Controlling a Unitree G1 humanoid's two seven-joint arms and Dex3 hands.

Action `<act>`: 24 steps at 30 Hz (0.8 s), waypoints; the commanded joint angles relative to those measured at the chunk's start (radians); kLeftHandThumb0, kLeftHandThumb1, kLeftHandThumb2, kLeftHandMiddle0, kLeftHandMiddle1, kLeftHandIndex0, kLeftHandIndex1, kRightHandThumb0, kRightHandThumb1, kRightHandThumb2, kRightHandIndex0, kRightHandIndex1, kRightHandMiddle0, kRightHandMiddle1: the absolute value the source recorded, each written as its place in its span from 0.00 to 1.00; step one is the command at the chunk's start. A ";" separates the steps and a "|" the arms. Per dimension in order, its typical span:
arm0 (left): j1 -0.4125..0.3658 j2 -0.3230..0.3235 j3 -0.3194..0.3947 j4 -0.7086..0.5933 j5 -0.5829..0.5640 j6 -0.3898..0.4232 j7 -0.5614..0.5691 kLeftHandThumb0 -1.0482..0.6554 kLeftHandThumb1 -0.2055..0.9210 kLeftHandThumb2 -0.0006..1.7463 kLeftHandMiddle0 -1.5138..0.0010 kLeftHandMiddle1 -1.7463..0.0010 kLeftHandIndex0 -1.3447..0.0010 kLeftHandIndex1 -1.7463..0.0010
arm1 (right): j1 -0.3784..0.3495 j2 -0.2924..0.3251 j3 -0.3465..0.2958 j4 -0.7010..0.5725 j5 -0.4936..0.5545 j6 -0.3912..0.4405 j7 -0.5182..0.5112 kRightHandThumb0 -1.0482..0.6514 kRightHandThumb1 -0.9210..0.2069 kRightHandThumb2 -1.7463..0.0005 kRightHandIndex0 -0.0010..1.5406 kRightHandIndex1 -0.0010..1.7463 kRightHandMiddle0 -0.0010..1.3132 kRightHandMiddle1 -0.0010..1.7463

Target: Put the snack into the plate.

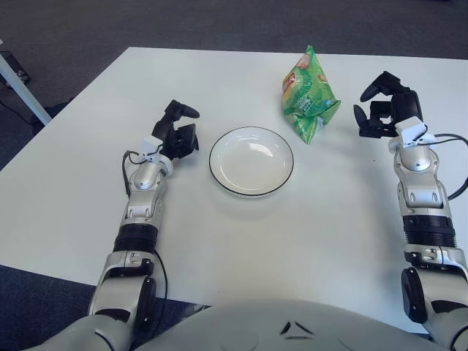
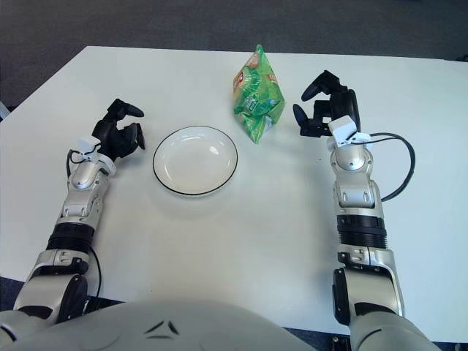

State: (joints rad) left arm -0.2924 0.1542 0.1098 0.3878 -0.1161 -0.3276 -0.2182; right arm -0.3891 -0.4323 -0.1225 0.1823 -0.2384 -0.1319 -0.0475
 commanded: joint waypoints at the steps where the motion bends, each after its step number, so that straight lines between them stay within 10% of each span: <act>1: 0.091 -0.036 -0.005 0.057 -0.009 -0.014 -0.004 0.40 0.88 0.41 0.32 0.00 0.79 0.00 | -0.042 -0.037 0.026 0.053 -0.058 -0.035 -0.017 0.36 0.42 0.34 0.77 1.00 0.39 1.00; 24: 0.078 -0.034 0.002 0.090 -0.033 -0.025 -0.017 0.40 0.85 0.43 0.32 0.00 0.78 0.00 | -0.258 -0.096 0.126 0.234 -0.207 -0.110 -0.080 0.37 0.34 0.40 0.66 1.00 0.34 1.00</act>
State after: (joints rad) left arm -0.3026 0.1541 0.1152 0.4117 -0.1460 -0.3359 -0.2277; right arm -0.6087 -0.5129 -0.0113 0.3878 -0.4251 -0.2168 -0.1133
